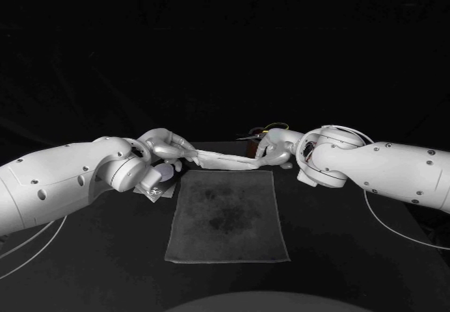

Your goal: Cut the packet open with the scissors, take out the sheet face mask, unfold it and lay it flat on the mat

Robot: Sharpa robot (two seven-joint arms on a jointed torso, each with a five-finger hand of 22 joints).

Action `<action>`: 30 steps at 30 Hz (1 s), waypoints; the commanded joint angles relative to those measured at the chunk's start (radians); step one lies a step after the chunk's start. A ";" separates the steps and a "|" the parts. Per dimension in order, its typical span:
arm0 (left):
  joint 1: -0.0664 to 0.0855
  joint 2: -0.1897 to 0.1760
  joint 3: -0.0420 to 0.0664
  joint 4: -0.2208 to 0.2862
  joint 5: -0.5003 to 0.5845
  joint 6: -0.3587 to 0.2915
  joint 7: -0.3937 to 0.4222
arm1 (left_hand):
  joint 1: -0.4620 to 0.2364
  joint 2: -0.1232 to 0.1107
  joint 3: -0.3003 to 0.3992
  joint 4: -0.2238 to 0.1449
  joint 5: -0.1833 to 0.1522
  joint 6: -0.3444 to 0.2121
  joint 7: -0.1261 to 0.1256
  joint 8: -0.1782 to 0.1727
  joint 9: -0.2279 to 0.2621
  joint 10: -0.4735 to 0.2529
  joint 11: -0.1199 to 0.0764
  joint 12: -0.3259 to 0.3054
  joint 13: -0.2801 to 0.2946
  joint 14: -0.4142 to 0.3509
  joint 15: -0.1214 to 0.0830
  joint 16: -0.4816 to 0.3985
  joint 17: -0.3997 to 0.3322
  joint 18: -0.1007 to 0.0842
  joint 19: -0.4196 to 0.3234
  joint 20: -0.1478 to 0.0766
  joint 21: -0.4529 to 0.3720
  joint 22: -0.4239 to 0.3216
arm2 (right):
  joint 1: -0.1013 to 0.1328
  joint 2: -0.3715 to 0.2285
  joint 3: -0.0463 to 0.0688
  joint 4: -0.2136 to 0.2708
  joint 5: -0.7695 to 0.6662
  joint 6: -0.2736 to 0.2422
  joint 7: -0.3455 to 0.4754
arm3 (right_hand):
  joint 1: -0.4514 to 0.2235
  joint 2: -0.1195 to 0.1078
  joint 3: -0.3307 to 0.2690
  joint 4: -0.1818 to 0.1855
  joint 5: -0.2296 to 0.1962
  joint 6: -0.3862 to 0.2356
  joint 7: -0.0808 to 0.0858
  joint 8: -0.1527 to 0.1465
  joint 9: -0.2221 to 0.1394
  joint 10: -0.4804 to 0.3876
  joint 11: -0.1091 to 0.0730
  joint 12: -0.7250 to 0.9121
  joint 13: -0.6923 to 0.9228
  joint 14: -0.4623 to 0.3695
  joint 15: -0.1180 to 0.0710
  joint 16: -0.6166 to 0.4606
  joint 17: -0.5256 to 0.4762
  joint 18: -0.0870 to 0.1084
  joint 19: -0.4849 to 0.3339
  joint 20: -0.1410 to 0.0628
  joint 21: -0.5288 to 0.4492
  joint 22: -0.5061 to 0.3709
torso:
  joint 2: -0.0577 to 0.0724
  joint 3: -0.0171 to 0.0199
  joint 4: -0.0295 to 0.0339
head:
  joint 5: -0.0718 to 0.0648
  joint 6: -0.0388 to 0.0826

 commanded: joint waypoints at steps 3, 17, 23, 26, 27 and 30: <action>-0.006 -0.004 -0.001 0.004 0.048 0.024 -0.013 | -0.010 0.003 0.006 -0.002 0.003 0.005 0.000 0.006 0.036 -0.004 -0.005 0.004 -0.002 0.004 -0.002 -0.003 -0.006 0.019 0.001 -0.001 -0.004 -0.005 | 0.001 -0.005 -0.001 0.006 -0.022 -0.064 -0.022 | 0.010 0.003 0.024 -0.020 0.002 0.015 -0.007 0.035 0.068 0.010 -0.001 0.006 0.004 0.064 -0.004 0.007 0.073 0.002 0.010 -0.001 0.011 0.032 | 0.001 -0.0002 -0.0002 | -0.001 0.001; -0.012 0.006 -0.006 0.021 -0.015 0.173 -0.032 | -0.087 -0.065 -0.210 -0.021 -0.001 -0.184 0.057 -0.167 -0.044 -0.191 0.073 -0.076 -0.039 -0.193 0.073 -0.082 -0.314 0.015 -0.081 0.057 -0.089 -0.050 | 0.003 0.002 0.000 0.045 0.016 -0.201 0.152 | 0.009 0.002 0.028 -0.021 0.002 0.017 -0.007 0.035 0.068 0.012 -0.002 0.006 0.005 0.066 -0.005 0.012 0.083 0.000 0.016 -0.002 0.023 0.037 | 0.000 -0.0003 0.0008 | 0.000 0.001; -0.012 0.010 -0.006 0.005 -0.084 0.189 -0.037 | 0.068 0.019 -0.636 0.094 0.003 -0.231 0.047 -0.216 -0.084 -0.288 0.111 -0.155 -0.051 -0.246 0.105 -0.089 -0.378 0.022 -0.082 0.091 -0.136 -0.080 | 0.021 -0.004 0.001 0.059 0.064 -0.235 0.310 | 0.009 0.000 0.029 -0.022 0.002 0.017 -0.007 0.035 0.068 0.012 -0.002 0.005 0.004 0.068 -0.006 0.015 0.089 -0.001 0.019 -0.003 0.031 0.040 | 0.000 -0.0011 -0.0001 | -0.002 0.009; -0.013 0.013 -0.006 -0.004 -0.104 0.198 -0.040 | 0.114 0.013 -0.683 0.147 0.003 -0.235 0.048 -0.222 -0.091 -0.298 0.116 -0.169 -0.052 -0.250 0.109 -0.087 -0.385 0.022 -0.081 0.095 -0.143 -0.085 | 0.029 -0.005 0.001 0.064 0.078 -0.244 0.356 | 0.009 0.000 0.029 -0.022 0.002 0.017 -0.007 0.035 0.068 0.011 -0.002 0.004 0.003 0.068 -0.006 0.016 0.090 -0.001 0.019 -0.003 0.030 0.040 | -0.001 -0.0007 0.0002 | -0.001 0.010; -0.013 0.015 -0.006 -0.009 -0.112 0.202 -0.042 | 0.122 0.003 -0.708 0.150 0.004 -0.241 0.045 -0.225 -0.094 -0.318 0.122 -0.184 -0.053 -0.257 0.114 -0.091 -0.389 0.021 -0.084 0.098 -0.148 -0.089 | 0.033 -0.006 0.002 0.067 0.084 -0.248 0.375 | 0.009 0.000 0.029 -0.022 0.002 0.017 -0.007 0.035 0.068 0.011 -0.002 0.005 0.003 0.068 -0.006 0.017 0.092 -0.002 0.021 -0.003 0.035 0.041 | -0.001 -0.0006 0.0006 | -0.001 0.012; -0.016 0.021 -0.007 -0.022 -0.132 0.212 -0.045 | 0.130 -0.001 -0.726 0.150 0.004 -0.244 0.044 -0.228 -0.097 -0.330 0.127 -0.193 -0.053 -0.260 0.117 -0.090 -0.392 0.021 -0.084 0.101 -0.152 -0.091 | 0.042 -0.008 0.003 0.075 0.095 -0.255 0.415 | 0.009 0.000 0.029 -0.022 0.002 0.017 -0.007 0.035 0.068 0.012 -0.002 0.005 0.004 0.069 -0.006 0.018 0.095 -0.003 0.022 -0.003 0.038 0.043 | 0.000 -0.0006 0.0007 | -0.002 0.015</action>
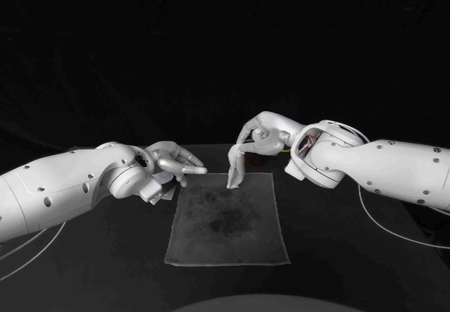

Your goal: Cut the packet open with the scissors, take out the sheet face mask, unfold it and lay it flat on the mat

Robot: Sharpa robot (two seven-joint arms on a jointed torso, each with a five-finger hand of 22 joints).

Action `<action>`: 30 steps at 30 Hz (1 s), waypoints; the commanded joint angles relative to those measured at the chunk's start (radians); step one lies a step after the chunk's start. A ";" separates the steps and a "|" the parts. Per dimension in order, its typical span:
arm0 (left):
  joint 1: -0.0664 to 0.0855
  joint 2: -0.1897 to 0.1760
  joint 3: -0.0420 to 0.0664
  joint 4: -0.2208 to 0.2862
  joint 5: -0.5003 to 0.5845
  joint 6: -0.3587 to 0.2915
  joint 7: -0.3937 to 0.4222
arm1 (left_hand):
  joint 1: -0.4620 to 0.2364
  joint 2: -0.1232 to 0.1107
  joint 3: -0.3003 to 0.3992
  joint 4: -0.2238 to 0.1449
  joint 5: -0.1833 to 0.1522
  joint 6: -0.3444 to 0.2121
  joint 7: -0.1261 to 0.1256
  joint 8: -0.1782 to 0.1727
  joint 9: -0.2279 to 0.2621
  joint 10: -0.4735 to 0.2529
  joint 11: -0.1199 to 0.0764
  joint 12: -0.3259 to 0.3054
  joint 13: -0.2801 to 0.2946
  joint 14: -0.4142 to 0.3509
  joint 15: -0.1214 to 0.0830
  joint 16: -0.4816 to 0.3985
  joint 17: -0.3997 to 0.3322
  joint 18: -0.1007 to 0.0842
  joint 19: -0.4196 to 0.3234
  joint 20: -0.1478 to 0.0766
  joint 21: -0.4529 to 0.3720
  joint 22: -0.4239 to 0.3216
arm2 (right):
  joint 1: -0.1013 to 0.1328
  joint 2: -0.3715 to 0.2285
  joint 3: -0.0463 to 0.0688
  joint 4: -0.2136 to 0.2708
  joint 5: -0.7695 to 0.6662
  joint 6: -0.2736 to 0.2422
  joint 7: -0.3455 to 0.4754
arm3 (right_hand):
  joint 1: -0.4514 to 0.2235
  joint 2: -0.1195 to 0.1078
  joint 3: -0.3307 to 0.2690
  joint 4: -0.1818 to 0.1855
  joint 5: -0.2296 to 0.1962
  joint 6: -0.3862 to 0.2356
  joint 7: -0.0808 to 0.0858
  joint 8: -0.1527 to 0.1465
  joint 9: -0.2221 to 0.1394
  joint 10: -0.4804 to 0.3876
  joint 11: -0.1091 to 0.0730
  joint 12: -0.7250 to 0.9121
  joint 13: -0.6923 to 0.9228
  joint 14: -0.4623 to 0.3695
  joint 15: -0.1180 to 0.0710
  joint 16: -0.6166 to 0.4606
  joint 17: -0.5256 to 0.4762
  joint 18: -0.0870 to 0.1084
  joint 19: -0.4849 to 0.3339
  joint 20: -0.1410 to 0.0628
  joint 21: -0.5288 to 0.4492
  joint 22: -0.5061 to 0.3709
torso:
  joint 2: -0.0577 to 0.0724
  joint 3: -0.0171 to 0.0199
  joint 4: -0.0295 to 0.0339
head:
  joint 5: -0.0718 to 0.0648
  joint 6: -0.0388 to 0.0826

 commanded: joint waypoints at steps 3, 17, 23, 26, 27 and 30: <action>-0.007 0.012 0.000 -0.016 -0.070 0.047 0.014 | 0.015 0.006 -0.010 0.002 0.000 0.000 0.001 0.000 -0.001 -0.011 0.003 -0.010 0.000 -0.004 0.001 0.003 -0.003 0.012 0.003 0.010 -0.007 -0.003 | 0.015 -0.005 0.002 0.014 0.045 -0.045 0.153 | 0.007 -0.002 0.008 -0.001 0.004 0.009 -0.003 0.027 0.068 0.009 0.002 0.002 0.001 0.069 -0.006 0.004 0.094 0.000 0.010 -0.001 0.006 0.043 | 0.000 -0.0007 -0.0005 | -0.001 0.006; -0.041 0.076 0.000 -0.059 0.099 -0.050 0.312 | 0.064 0.055 0.046 -0.004 -0.002 0.061 0.013 0.011 -0.010 0.012 -0.020 -0.015 0.000 -0.014 -0.020 0.007 -0.020 0.013 0.000 -0.001 -0.013 -0.006 | 0.030 -0.009 0.005 0.046 0.050 -0.044 0.197 | 0.007 -0.003 0.008 -0.001 0.004 0.009 -0.003 0.027 0.067 0.009 0.002 0.002 0.001 0.070 -0.006 0.005 0.096 -0.001 0.011 -0.001 0.008 0.044 | 0.001 -0.0011 -0.0007 | 0.008 0.017; -0.044 0.088 0.001 -0.059 0.171 0.016 0.380 | 0.071 0.067 0.034 -0.007 -0.002 0.076 0.003 0.015 -0.012 0.007 -0.036 -0.020 0.001 -0.029 -0.042 0.009 -0.023 0.013 -0.012 -0.011 -0.020 -0.006 | 0.031 -0.005 0.005 0.046 0.047 -0.043 0.197 | 0.008 -0.003 0.009 -0.001 0.004 0.008 -0.003 0.026 0.067 0.009 0.002 0.001 0.001 0.070 -0.006 0.006 0.098 -0.001 0.012 -0.001 0.010 0.045 | 0.002 -0.0015 0.0000 | 0.009 0.014; -0.045 0.091 0.001 -0.058 0.201 0.069 0.401 | 0.078 0.077 0.032 -0.008 -0.002 0.085 -0.001 0.018 -0.012 0.013 -0.040 -0.019 0.002 -0.030 -0.047 0.015 -0.023 0.013 -0.013 -0.014 -0.019 -0.004 | 0.031 -0.004 0.005 0.045 0.042 -0.042 0.195 | 0.008 -0.003 0.009 -0.001 0.004 0.008 -0.003 0.026 0.067 0.009 0.002 0.001 0.001 0.070 -0.006 0.006 0.098 -0.001 0.012 -0.001 0.010 0.045 | 0.001 -0.0012 -0.0001 | 0.010 0.013; -0.046 0.092 0.001 -0.058 0.209 0.087 0.405 | 0.084 0.080 0.032 -0.010 -0.002 0.086 -0.002 0.017 -0.013 0.014 -0.041 -0.019 0.002 -0.032 -0.048 0.017 -0.022 0.013 -0.014 -0.015 -0.019 -0.004 | 0.031 -0.004 0.005 0.044 0.040 -0.042 0.193 | 0.008 -0.003 0.009 -0.001 0.004 0.008 -0.003 0.026 0.067 0.009 0.002 0.001 0.001 0.070 -0.006 0.006 0.098 -0.001 0.012 -0.001 0.010 0.045 | 0.001 -0.0013 -0.0007 | 0.010 0.013; -0.046 0.093 0.001 -0.059 0.227 0.141 0.411 | 0.096 0.086 0.030 -0.013 -0.002 0.086 -0.006 0.015 -0.015 0.016 -0.044 -0.019 0.003 -0.037 -0.051 0.021 -0.022 0.012 -0.018 -0.017 -0.019 -0.002 | 0.031 -0.002 0.005 0.041 0.037 -0.039 0.188 | 0.008 -0.003 0.010 -0.001 0.004 0.008 -0.002 0.026 0.067 0.008 0.002 0.000 0.000 0.070 -0.006 0.007 0.098 -0.001 0.011 -0.001 0.009 0.045 | 0.001 -0.0013 -0.0015 | 0.009 0.012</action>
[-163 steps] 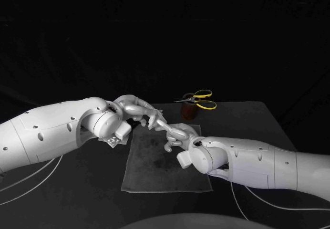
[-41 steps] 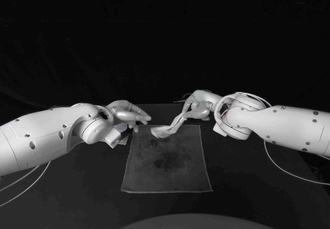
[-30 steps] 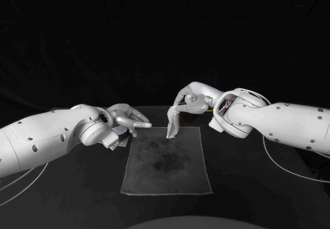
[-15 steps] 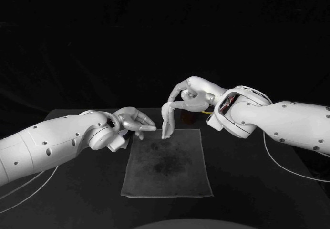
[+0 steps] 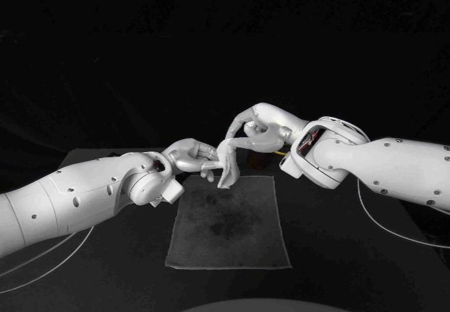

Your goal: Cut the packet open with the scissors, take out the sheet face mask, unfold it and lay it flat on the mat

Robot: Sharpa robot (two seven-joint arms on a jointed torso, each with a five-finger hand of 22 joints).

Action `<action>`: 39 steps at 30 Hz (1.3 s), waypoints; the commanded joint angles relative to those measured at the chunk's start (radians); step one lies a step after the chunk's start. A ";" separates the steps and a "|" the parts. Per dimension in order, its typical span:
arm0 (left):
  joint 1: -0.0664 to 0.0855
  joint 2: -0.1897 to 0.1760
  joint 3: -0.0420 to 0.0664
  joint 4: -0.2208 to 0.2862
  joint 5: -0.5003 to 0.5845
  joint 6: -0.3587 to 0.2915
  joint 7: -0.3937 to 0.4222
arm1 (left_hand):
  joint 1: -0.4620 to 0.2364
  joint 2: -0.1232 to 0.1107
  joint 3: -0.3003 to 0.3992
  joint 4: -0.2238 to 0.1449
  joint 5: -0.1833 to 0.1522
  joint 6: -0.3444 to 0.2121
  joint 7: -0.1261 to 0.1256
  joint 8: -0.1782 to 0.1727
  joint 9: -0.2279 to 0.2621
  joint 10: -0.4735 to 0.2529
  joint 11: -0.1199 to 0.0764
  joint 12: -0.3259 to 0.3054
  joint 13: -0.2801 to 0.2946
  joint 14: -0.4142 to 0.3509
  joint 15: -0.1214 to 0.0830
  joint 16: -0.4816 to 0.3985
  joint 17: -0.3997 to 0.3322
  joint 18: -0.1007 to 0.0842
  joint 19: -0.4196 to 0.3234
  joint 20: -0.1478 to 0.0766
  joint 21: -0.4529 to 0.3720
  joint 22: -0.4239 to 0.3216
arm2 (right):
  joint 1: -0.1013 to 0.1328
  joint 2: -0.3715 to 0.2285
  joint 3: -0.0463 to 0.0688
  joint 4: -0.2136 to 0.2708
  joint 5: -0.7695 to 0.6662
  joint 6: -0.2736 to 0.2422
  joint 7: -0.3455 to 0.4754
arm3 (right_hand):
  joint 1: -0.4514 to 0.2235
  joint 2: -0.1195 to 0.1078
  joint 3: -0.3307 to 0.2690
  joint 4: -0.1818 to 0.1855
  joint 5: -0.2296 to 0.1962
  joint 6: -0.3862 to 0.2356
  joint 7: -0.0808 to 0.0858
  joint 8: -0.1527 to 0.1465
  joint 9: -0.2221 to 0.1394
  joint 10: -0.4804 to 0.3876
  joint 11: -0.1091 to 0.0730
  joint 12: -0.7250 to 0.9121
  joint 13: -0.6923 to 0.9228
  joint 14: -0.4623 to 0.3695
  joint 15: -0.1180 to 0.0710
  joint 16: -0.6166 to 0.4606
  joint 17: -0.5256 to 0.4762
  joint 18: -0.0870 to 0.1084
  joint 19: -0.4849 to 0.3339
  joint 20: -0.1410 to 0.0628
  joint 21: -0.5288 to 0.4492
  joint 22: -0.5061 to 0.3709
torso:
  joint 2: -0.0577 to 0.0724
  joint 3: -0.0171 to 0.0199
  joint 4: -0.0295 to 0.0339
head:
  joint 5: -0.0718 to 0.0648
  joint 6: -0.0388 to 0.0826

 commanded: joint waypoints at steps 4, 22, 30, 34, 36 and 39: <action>-0.001 -0.004 0.001 0.000 0.100 0.171 0.067 | 0.043 0.017 -0.002 -0.011 -0.002 0.011 -0.007 -0.002 -0.005 0.016 -0.010 0.000 0.004 -0.012 -0.011 0.012 0.000 0.013 -0.010 -0.005 -0.003 0.008 | 0.001 0.006 0.001 -0.009 -0.015 0.001 0.001 | 0.008 -0.003 0.007 0.002 0.003 0.007 0.003 0.017 0.067 0.006 -0.001 0.000 0.000 0.070 -0.006 0.004 0.099 0.005 0.004 -0.001 0.006 0.045 | 0.000 0.0010 0.0008 | 0.000 -0.003; -0.001 -0.032 0.001 -0.032 0.175 0.266 0.009 | 0.151 -0.030 0.332 -0.103 -0.005 0.073 0.019 -0.030 -0.059 0.045 0.020 -0.045 0.001 -0.068 0.021 0.033 -0.028 0.009 -0.129 -0.002 0.180 0.190 | 0.001 0.001 0.001 -0.021 -0.033 0.004 -0.013 | 0.008 -0.003 0.007 0.002 0.003 0.007 0.003 0.017 0.067 0.006 0.000 0.000 0.000 0.070 -0.006 0.004 0.099 0.005 0.005 -0.001 0.008 0.046 | -0.001 0.0001 0.0009 | -0.002 -0.002; -0.001 -0.036 0.001 -0.036 0.187 0.303 -0.002 | 0.003 -0.099 0.534 -0.202 -0.001 0.088 0.027 -0.021 -0.070 0.028 0.032 -0.017 0.007 -0.076 0.036 0.061 -0.040 0.014 -0.161 0.019 0.225 0.233 | 0.001 0.004 0.001 -0.029 -0.039 0.013 -0.021 | 0.007 -0.004 0.008 0.002 0.003 0.006 0.003 0.016 0.066 0.007 0.000 0.000 0.001 0.071 -0.006 0.004 0.100 0.004 0.006 -0.001 0.010 0.047 | 0.000 0.0001 0.0006 | -0.003 -0.002; -0.001 -0.036 0.001 -0.034 0.196 0.320 -0.002 | -0.017 -0.104 0.549 -0.222 -0.001 0.085 0.027 -0.020 -0.072 0.023 0.032 -0.009 0.008 -0.079 0.037 0.064 -0.043 0.014 -0.163 0.021 0.225 0.233 | 0.001 0.006 0.001 -0.034 -0.045 0.016 -0.028 | 0.007 -0.004 0.008 0.002 0.003 0.006 0.003 0.016 0.066 0.007 0.000 0.000 0.001 0.071 -0.006 0.004 0.100 0.004 0.006 -0.001 0.010 0.047 | 0.000 0.0006 0.0005 | -0.001 -0.003; -0.001 -0.035 0.001 -0.034 0.202 0.330 -0.001 | -0.031 -0.108 0.556 -0.234 -0.001 0.078 0.024 -0.022 -0.073 0.015 0.032 -0.005 0.009 -0.083 0.037 0.065 -0.044 0.014 -0.165 0.022 0.222 0.232 | 0.001 0.008 0.001 -0.037 -0.047 0.019 -0.034 | 0.007 -0.004 0.008 0.002 0.003 0.006 0.003 0.016 0.066 0.007 0.000 0.000 0.001 0.071 -0.006 0.004 0.100 0.004 0.006 -0.001 0.010 0.047 | 0.000 0.0007 0.0001 | -0.001 -0.003; -0.001 -0.035 0.001 -0.033 0.209 0.338 0.001 | -0.066 -0.111 0.551 -0.236 -0.002 0.080 0.021 -0.019 -0.073 0.005 0.033 0.004 0.011 -0.087 0.040 0.071 -0.045 0.013 -0.170 0.025 0.212 0.227 | 0.001 0.010 0.000 -0.042 -0.049 0.023 -0.042 | 0.007 -0.005 0.008 0.003 0.003 0.007 0.003 0.016 0.066 0.007 0.000 0.000 0.001 0.070 -0.006 0.004 0.099 0.005 0.005 -0.001 0.007 0.046 | -0.001 0.0010 -0.0001 | -0.002 -0.004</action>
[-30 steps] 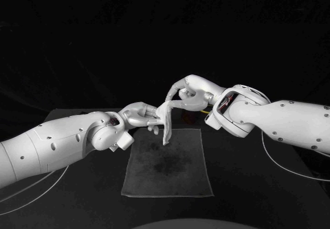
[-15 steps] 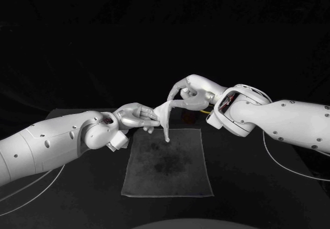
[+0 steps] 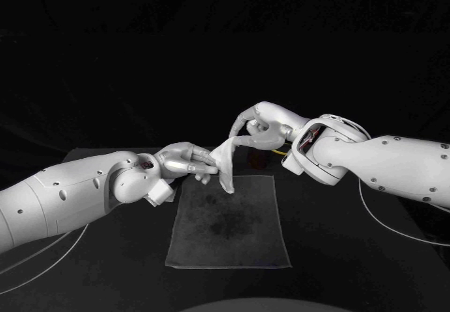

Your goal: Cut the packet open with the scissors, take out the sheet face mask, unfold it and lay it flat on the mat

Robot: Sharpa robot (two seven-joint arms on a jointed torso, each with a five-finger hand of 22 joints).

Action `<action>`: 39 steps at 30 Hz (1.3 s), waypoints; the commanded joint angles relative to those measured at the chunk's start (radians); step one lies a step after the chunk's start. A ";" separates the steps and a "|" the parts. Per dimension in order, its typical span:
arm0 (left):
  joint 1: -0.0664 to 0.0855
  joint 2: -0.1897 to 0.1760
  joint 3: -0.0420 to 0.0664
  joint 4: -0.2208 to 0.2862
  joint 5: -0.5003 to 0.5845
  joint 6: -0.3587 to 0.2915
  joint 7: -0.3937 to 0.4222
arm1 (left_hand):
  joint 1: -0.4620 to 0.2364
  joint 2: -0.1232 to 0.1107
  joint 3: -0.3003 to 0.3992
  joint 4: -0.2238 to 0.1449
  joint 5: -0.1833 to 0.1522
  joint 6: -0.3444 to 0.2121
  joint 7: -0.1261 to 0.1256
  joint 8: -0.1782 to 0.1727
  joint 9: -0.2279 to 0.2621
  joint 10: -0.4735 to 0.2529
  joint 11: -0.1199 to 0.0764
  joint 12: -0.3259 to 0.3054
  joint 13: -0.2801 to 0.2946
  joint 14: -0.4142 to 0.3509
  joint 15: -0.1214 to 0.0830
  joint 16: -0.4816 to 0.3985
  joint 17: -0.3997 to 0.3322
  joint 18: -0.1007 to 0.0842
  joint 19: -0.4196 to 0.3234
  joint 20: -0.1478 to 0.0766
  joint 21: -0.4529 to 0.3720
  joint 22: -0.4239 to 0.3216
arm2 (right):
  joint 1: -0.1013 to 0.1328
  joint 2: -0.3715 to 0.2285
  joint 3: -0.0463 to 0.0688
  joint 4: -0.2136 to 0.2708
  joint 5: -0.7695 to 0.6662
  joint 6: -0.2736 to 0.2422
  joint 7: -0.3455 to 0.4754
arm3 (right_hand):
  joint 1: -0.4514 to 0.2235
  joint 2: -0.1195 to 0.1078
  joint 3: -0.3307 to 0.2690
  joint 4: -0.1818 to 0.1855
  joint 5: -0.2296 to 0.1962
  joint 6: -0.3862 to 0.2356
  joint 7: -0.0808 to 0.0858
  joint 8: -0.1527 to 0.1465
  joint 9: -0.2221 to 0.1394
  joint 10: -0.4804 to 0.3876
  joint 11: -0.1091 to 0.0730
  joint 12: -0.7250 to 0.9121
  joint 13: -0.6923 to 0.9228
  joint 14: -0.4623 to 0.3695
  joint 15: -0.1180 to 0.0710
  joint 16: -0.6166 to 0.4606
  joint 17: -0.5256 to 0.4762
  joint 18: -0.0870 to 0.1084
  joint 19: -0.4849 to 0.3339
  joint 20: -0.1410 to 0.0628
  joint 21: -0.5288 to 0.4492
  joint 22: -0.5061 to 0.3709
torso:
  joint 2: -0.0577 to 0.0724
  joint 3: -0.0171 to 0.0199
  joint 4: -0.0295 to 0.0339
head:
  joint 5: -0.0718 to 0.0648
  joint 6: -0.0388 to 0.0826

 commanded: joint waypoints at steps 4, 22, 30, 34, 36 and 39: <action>0.000 0.002 0.001 0.006 0.039 0.042 0.012 | -0.104 0.008 -0.053 0.018 -0.002 0.022 -0.014 0.029 0.009 -0.006 0.000 0.054 0.017 -0.008 0.006 0.032 0.002 0.012 -0.002 0.012 -0.059 -0.042 | 0.000 0.005 0.000 -0.009 -0.019 0.019 -0.026 | 0.011 -0.001 0.005 0.000 0.005 0.005 0.001 0.006 0.066 0.009 0.000 0.001 0.001 0.072 -0.007 0.005 0.099 0.012 0.005 -0.001 0.003 0.046 | 0.001 0.0008 -0.0002 | 0.001 -0.001; 0.000 0.011 0.001 0.009 0.007 -0.179 0.026 | -0.072 0.136 -0.078 0.028 -0.002 0.114 -0.036 0.145 0.091 0.151 -0.084 0.205 0.069 0.181 -0.071 0.081 0.149 0.014 0.139 -0.054 -0.063 -0.076 | -0.002 -0.016 0.000 0.008 0.002 0.005 -0.004 | 0.011 -0.001 0.005 0.000 0.005 0.005 0.001 0.006 0.066 0.009 0.000 0.001 0.001 0.072 -0.007 0.005 0.099 0.012 0.005 -0.001 0.003 0.046 | 0.000 0.0005 -0.0001 | 0.000 -0.001; 0.000 0.002 0.002 0.002 -0.023 -0.186 0.029 | -0.076 0.133 -0.068 0.028 -0.002 0.104 -0.031 0.156 0.109 0.163 -0.090 0.219 0.071 0.206 -0.078 0.079 0.173 0.013 0.151 -0.063 -0.061 -0.076 | -0.002 -0.030 0.000 -0.006 0.026 -0.007 0.002 | 0.010 -0.002 0.006 0.001 0.005 0.006 0.001 0.006 0.066 0.009 0.000 -0.001 0.001 0.072 -0.007 0.005 0.098 0.012 0.005 -0.001 0.002 0.046 | 0.000 -0.0001 -0.0003 | -0.001 -0.001; 0.000 -0.001 0.003 0.000 -0.027 -0.176 0.033 | -0.095 0.129 -0.074 0.043 -0.002 0.099 -0.041 0.165 0.124 0.166 -0.089 0.227 0.072 0.210 -0.077 0.077 0.171 0.012 0.154 -0.064 -0.065 -0.079 | -0.004 -0.028 0.000 -0.013 0.030 -0.002 -0.001 | 0.010 -0.002 0.006 0.001 0.005 0.006 0.001 0.006 0.066 0.009 0.000 -0.001 0.001 0.072 -0.007 0.005 0.098 0.012 0.005 -0.001 0.002 0.046 | 0.000 -0.0003 -0.0003 | -0.002 -0.002; 0.000 -0.001 0.003 0.001 -0.030 -0.172 0.035 | -0.104 0.128 -0.078 0.053 -0.002 0.096 -0.048 0.171 0.133 0.166 -0.089 0.232 0.073 0.214 -0.077 0.076 0.174 0.011 0.155 -0.064 -0.069 -0.082 | -0.005 -0.025 -0.001 -0.017 0.031 0.002 -0.003 | 0.010 -0.002 0.006 0.001 0.005 0.006 0.001 0.006 0.066 0.009 0.000 -0.001 0.001 0.072 -0.007 0.005 0.098 0.012 0.005 -0.001 0.002 0.046 | 0.000 -0.0002 -0.0001 | -0.001 -0.002; 0.000 0.000 0.003 0.003 -0.034 -0.167 0.036 | -0.111 0.126 -0.083 0.063 -0.002 0.093 -0.056 0.177 0.143 0.168 -0.088 0.237 0.074 0.215 -0.077 0.075 0.173 0.011 0.156 -0.063 -0.073 -0.084 | -0.008 -0.018 -0.001 -0.024 0.032 0.006 -0.005 | 0.009 -0.003 0.006 0.001 0.005 0.006 0.000 0.006 0.066 0.009 0.000 -0.001 0.001 0.072 -0.007 0.004 0.097 0.012 0.004 -0.001 0.002 0.046 | 0.000 -0.0001 0.0001 | 0.000 -0.003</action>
